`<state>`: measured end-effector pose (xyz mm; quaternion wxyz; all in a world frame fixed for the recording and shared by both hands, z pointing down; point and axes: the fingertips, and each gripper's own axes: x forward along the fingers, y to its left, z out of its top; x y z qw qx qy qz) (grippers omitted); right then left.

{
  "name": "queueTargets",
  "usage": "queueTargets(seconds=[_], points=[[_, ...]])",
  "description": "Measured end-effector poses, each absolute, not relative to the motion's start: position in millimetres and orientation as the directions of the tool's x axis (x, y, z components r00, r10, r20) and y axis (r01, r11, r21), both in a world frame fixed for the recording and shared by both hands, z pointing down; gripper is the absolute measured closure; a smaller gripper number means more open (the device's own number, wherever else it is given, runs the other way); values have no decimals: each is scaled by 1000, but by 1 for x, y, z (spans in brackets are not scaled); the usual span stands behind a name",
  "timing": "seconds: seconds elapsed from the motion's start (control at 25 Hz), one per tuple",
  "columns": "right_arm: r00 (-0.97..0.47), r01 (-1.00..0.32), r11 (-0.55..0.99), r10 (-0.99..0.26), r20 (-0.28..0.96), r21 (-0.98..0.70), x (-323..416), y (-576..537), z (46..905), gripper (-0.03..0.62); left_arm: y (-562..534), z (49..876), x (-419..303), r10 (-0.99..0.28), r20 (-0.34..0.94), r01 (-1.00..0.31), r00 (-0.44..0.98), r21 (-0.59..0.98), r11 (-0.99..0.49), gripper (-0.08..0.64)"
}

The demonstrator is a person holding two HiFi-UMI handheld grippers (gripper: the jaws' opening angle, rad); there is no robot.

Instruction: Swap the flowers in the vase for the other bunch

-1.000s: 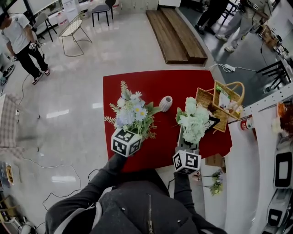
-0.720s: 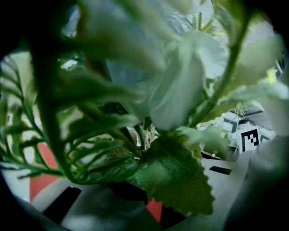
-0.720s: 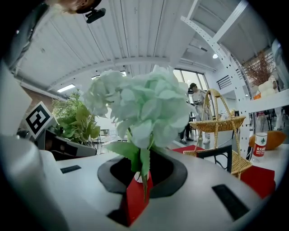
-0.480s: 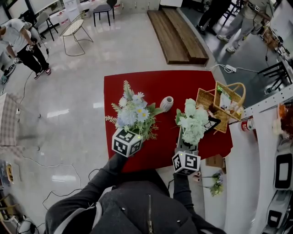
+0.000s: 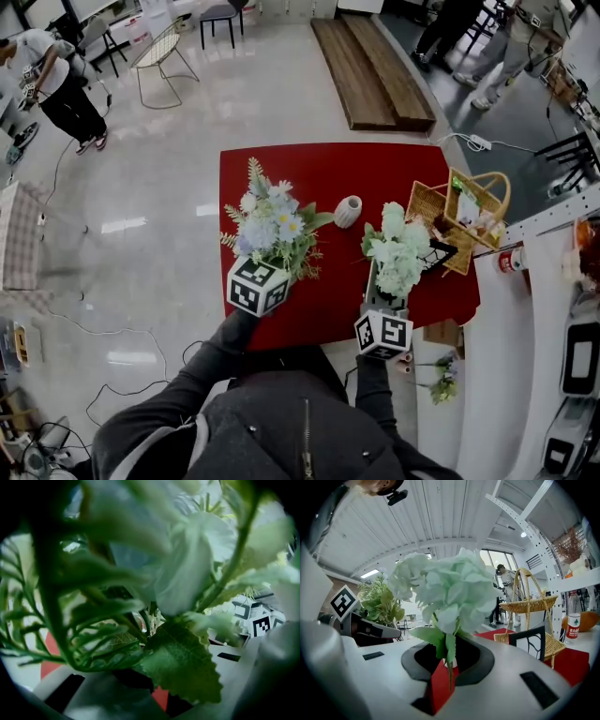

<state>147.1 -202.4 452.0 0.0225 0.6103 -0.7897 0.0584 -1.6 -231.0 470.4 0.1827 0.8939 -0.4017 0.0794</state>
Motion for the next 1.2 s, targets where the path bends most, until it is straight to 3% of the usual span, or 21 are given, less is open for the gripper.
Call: queueTargets(seconds=[0.68,1.2], points=[[-282,-958,273,-952,117,-86,141,-197,455,540,-256,412,1,-665,249,-709,704,183,-681,526],[-271,-960,260,-957,107,-109,149,-192,457,540,-293,360,35,-568,265,-599,780,53,-799,526]])
